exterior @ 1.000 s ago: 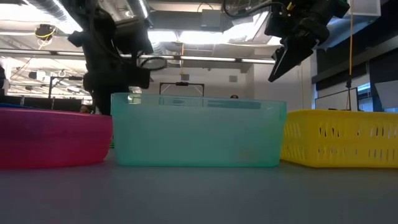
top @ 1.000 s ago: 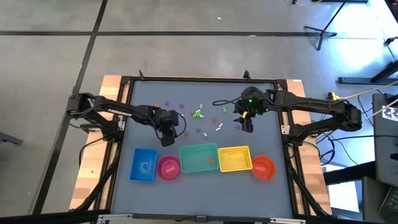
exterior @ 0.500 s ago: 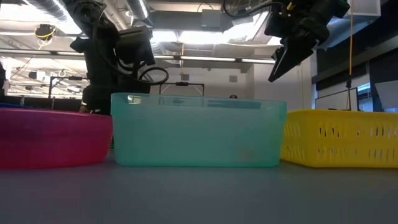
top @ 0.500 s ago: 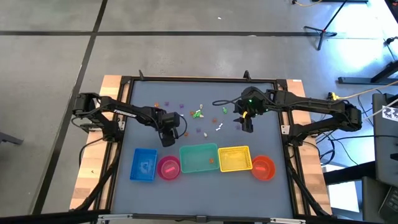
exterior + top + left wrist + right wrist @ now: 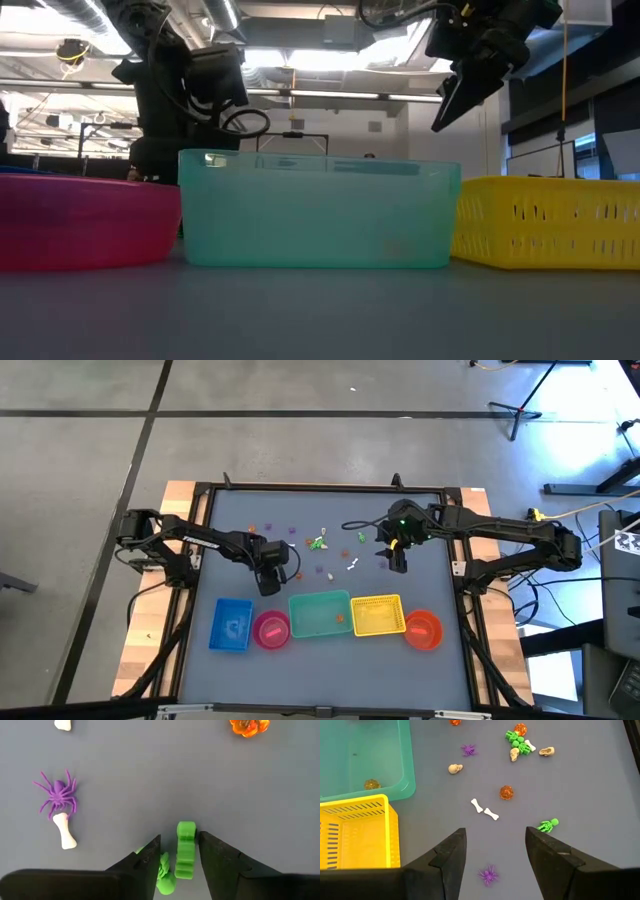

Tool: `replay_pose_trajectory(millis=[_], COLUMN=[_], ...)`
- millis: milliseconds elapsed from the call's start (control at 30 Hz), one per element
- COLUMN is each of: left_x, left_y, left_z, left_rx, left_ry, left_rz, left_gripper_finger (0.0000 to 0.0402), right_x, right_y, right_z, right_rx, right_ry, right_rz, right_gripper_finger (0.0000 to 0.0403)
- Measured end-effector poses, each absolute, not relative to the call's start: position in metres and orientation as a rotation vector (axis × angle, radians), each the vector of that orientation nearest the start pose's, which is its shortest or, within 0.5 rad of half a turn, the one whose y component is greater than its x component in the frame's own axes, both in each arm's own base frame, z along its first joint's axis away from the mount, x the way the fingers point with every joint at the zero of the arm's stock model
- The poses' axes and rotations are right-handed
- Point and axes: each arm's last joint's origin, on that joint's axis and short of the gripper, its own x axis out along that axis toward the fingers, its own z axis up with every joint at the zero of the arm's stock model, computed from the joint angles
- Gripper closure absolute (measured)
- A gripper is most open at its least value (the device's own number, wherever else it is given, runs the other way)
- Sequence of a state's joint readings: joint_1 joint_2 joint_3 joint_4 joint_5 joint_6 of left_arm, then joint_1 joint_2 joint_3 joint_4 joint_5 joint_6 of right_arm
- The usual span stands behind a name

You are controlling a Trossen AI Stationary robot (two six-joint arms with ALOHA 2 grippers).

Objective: Sort Halloween decoration
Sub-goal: Put the green skeleton toy into the blue bin

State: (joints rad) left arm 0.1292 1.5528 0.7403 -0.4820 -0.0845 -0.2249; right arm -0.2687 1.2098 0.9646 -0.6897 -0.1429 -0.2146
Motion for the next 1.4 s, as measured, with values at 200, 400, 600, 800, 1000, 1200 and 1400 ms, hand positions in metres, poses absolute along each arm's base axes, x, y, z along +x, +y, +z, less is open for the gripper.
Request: replay_pose_trajectory(millis=[200, 400, 600, 800, 1000, 1200, 1400], left_x=[0.251, 0.251, 0.251, 0.251, 0.255, 0.271, 0.285], left_y=[0.035, 0.035, 0.035, 0.035, 0.036, 0.038, 0.038], left_z=[0.138, 0.138, 0.138, 0.138, 0.143, 0.162, 0.186], left_rx=[-0.221, -0.221, -0.221, -0.221, -0.222, -0.224, -0.247], left_ry=[1.271, 1.270, 1.269, 1.269, 1.252, 1.180, 1.144], left_rz=[0.328, 0.328, 0.328, 0.328, 0.327, 0.322, 0.286], left_gripper_finger=[0.0325, 0.0358, 0.0380, 0.0383, 0.0383, 0.0383, 0.0384], right_x=[0.229, 0.229, 0.229, 0.229, 0.229, 0.229, 0.229], right_y=[-0.059, -0.059, -0.059, -0.059, -0.059, -0.059, -0.059], right_z=[0.272, 0.272, 0.272, 0.272, 0.272, 0.272, 0.272], right_rx=[-0.008, -0.008, -0.008, -0.008, -0.008, -0.008, -0.008], right_ry=[0.922, 0.922, 0.921, 0.921, 0.921, 0.921, 0.921], right_rz=[-0.018, -0.018, -0.018, -0.018, -0.018, -0.018, -0.018], right_gripper_finger=[0.0203, 0.0203, 0.0203, 0.0203, 0.0203, 0.0203, 0.0203])
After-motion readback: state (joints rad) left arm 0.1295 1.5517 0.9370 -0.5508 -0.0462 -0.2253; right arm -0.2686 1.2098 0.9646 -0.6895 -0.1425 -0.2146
